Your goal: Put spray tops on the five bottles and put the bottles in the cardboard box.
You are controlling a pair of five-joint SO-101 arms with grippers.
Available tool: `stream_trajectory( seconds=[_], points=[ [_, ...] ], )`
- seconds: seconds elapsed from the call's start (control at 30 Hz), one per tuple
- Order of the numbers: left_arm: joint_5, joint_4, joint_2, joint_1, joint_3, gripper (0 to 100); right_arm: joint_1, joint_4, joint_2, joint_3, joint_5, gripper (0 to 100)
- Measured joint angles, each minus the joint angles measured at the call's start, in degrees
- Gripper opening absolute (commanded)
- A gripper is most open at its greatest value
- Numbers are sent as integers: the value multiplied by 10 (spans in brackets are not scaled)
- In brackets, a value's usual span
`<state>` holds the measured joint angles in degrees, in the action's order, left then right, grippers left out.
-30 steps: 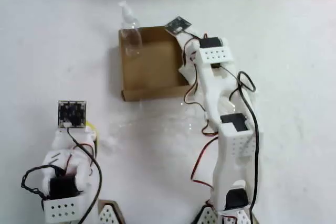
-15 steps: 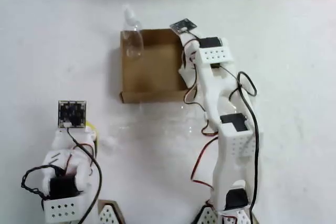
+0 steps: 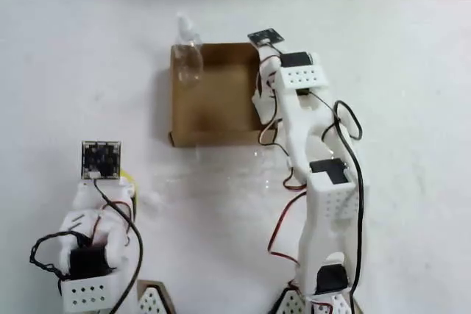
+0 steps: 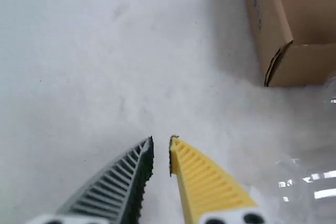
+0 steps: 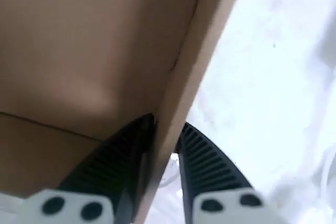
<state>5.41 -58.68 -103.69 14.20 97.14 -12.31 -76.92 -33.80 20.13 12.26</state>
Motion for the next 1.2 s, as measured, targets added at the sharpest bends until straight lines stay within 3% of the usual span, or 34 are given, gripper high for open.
stream_trajectory(
  seconds=[0.47,0.8,1.07,1.2],
  points=[
    [0,0,0,0,0,76,11,-21,4,-5,-60,17],
    [0,0,0,0,0,76,20,32,81,-123,-67,19],
    [0,0,0,0,0,76,22,32,84,-127,-67,197],
    [0,0,0,0,0,76,22,32,84,-127,-67,218]
  ],
)
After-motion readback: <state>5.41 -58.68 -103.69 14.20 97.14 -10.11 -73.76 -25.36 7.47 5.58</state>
